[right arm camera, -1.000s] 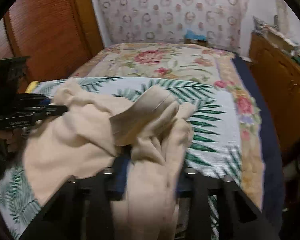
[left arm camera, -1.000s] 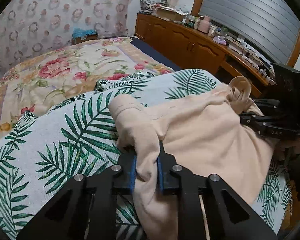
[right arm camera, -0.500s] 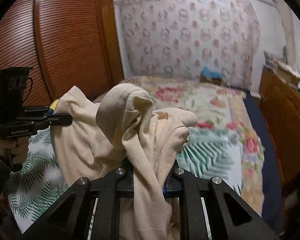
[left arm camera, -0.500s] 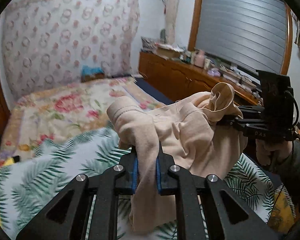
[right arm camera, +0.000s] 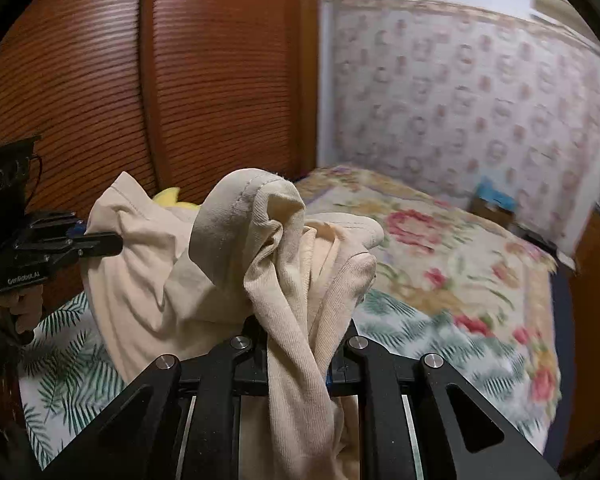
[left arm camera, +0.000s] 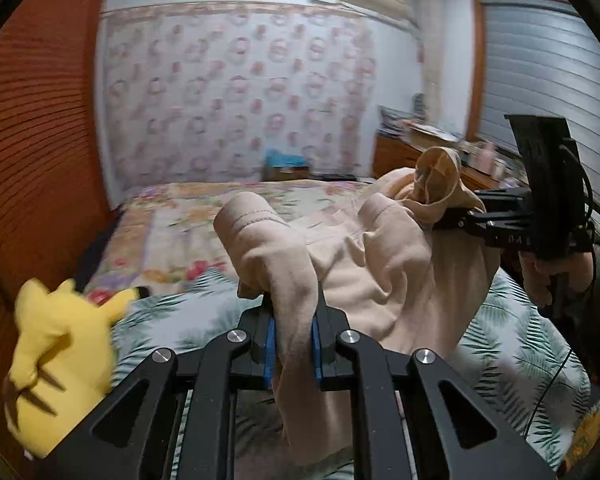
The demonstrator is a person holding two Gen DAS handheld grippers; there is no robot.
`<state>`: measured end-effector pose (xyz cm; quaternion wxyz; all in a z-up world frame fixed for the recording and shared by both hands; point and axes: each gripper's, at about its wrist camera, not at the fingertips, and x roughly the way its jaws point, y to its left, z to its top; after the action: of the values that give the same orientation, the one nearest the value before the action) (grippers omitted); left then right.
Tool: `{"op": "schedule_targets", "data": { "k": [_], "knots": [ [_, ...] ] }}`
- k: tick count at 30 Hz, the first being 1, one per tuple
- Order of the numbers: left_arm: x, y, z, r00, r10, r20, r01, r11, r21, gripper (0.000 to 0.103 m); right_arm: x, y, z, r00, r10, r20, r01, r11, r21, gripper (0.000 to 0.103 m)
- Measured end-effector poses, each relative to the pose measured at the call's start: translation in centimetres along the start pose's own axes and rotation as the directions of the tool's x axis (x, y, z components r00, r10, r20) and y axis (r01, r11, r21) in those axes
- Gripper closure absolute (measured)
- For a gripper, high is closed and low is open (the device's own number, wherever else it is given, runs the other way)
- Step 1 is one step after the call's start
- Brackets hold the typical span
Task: Fold small clothes
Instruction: 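Grasp the folded shirt with both grippers and lift it off the blanket, then carry the folded shirt beside the yellow plush toy and release both grippers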
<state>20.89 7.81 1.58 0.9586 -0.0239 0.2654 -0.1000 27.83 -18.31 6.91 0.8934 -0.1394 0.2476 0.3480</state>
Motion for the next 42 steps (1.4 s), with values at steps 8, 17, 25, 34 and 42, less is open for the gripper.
{"op": "schedule_targets", "data": {
  "k": [8, 17, 25, 34, 42],
  "knots": [
    [-2.4, 6.9, -4.1, 0.99, 0.138, -0.006, -0.137, 0.98, -0.144, 0.088, 9.4, 2.7, 6.2, 0.991, 0.113, -0.074, -0.125, 0.975, -0.185, 0.087],
    [-3.1, 10.8, -10.2, 0.972, 0.221, -0.083, -0.236, 0.928, -0.289, 0.088, 20.0, 5.0, 10.1, 0.956, 0.228, -0.183, -0.274, 0.919, -0.285, 0.087],
    [-2.3, 11.8, -11.7, 0.954, 0.255, -0.157, -0.293, 0.904, -0.312, 0.088, 25.8, 5.0, 11.1, 0.944, 0.253, -0.214, -0.296, 0.934, -0.2, 0.067],
    [-3.5, 12.4, -11.7, 0.95, 0.287, -0.123, -0.312, 0.886, -0.342, 0.059, 25.0, 2.3, 10.0, 0.977, 0.168, -0.133, -0.181, 0.979, -0.096, 0.04],
    [-4.8, 11.4, -10.2, 0.95, 0.303, -0.076, -0.312, 0.909, -0.277, 0.021, 19.8, 3.7, 6.7, 0.99, 0.099, -0.102, -0.103, 0.994, -0.034, 0.04]
  ]
}}
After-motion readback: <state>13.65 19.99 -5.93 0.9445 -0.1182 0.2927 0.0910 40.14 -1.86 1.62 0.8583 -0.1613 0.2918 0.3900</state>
